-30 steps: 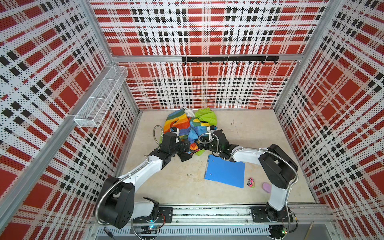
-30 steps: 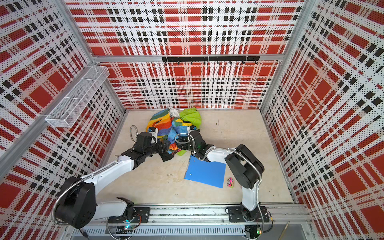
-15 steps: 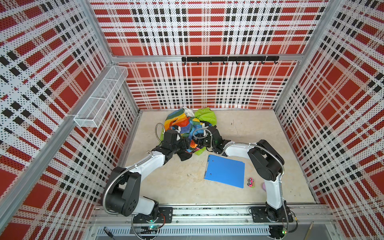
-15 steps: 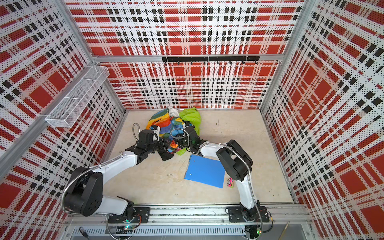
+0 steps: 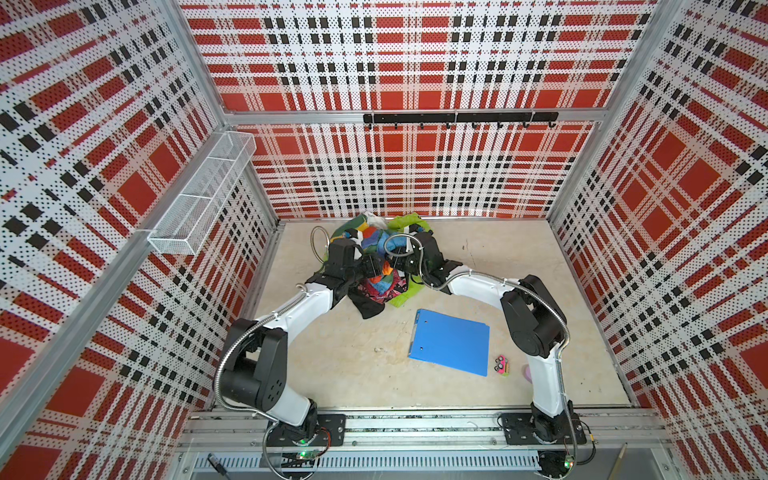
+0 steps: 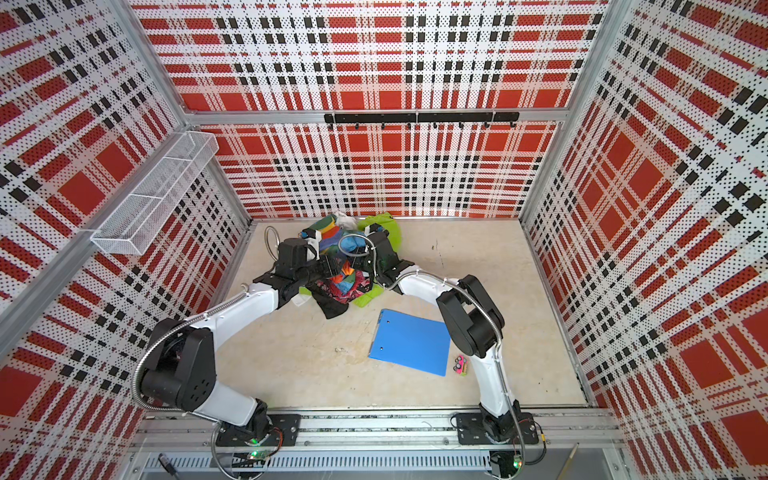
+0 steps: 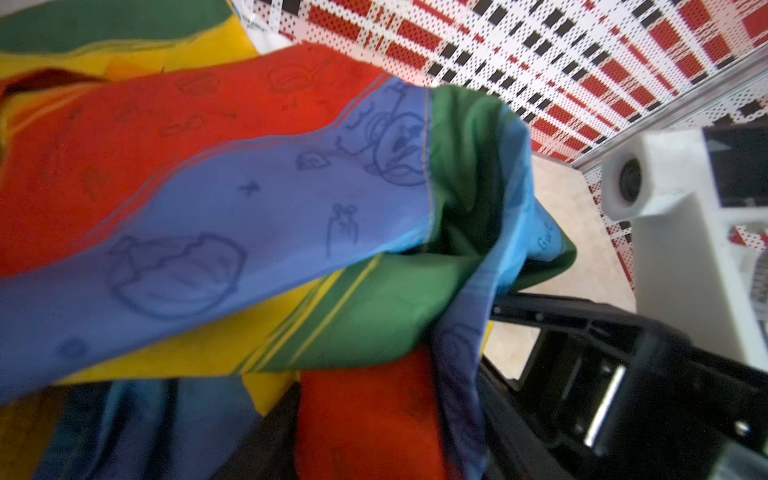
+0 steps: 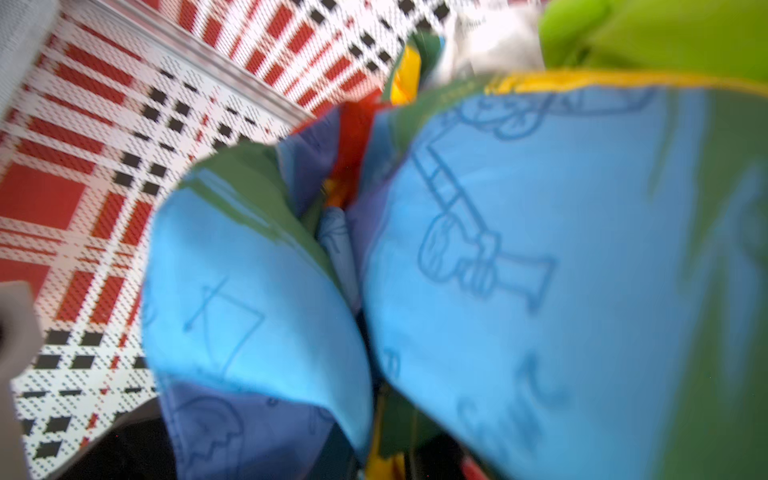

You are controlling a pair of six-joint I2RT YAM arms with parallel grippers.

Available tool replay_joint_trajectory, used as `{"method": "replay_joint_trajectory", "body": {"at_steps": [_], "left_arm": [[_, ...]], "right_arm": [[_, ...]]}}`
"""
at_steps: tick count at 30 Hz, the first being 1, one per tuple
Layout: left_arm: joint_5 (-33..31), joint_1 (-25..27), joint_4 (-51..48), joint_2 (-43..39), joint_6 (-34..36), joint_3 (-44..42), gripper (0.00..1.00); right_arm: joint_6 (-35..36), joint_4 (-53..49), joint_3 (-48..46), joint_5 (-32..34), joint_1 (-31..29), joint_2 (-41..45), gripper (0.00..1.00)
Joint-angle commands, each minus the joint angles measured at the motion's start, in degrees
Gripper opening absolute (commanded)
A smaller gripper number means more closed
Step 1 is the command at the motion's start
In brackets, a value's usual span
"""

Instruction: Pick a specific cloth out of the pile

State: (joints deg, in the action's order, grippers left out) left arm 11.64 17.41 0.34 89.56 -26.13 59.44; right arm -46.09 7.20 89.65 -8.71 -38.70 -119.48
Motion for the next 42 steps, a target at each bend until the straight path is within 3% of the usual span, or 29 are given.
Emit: {"method": "replay_joint_trajectory", "body": {"at_steps": [1,8,14,20,26,34,42], "left_arm": [[0.4,-0.5,-0.7,3.0,1.5,5.9,0.63],[-1.4,-0.8,-2.4,10.1,1.1,9.5,0.66],[-1.7,-1.7,-1.4,12.6,0.7,6.5,0.68],[-1.5,-2.6,0.8,11.1,0.5,-1.7,0.69],[-2.5,-3.2,3.3,5.3,-1.0,-12.0,0.69],[-0.3,-6.9,3.4,-1.5,-1.6,-19.2,0.7],[1.9,-4.9,4.3,-14.2,-1.6,-21.0,0.87]], "right_arm": [[1.9,-0.4,6.4,-0.2,1.0,-2.6,0.16],[0.8,-1.6,9.0,-1.2,2.0,-5.9,0.31],[3.0,-0.2,-0.7,2.8,4.0,1.4,0.52],[5.0,3.0,-11.1,4.7,7.4,9.1,0.73],[5.0,2.7,-13.1,3.9,10.7,7.1,0.67],[5.8,3.5,-12.4,4.8,11.3,3.0,0.71],[4.7,3.4,-10.3,1.3,12.4,-1.7,0.69]]}}
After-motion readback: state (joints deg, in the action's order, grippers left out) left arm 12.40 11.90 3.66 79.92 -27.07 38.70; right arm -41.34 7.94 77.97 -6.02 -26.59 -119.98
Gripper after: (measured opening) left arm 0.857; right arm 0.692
